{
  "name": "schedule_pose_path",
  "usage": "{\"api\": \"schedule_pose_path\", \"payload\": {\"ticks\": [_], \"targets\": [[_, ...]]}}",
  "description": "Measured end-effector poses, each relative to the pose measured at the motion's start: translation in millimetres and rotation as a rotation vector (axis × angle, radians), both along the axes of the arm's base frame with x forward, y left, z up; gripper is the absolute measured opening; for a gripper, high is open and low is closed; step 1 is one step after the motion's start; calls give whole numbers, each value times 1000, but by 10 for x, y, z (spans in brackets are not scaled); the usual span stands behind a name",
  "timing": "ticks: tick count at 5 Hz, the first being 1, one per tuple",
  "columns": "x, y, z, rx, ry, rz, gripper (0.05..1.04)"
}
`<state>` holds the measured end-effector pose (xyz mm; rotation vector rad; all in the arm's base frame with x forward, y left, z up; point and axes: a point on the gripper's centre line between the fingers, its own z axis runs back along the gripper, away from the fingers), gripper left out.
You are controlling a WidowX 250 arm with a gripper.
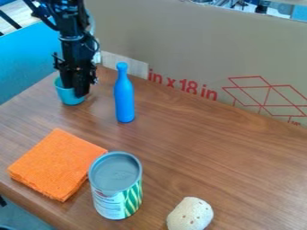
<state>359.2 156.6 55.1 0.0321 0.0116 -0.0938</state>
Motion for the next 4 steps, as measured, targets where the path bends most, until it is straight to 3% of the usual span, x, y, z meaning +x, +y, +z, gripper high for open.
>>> {"api": "schedule_pose_path", "payload": {"ticks": [1, 2, 3, 4], "targets": [[-4, -2, -4, -1, 2, -8, 175], [-60, 3, 29, -11, 0, -16, 100], [-184, 74, 249, -15, 8, -35, 96], [-360, 254, 572, 48, 9, -7, 96]]}}
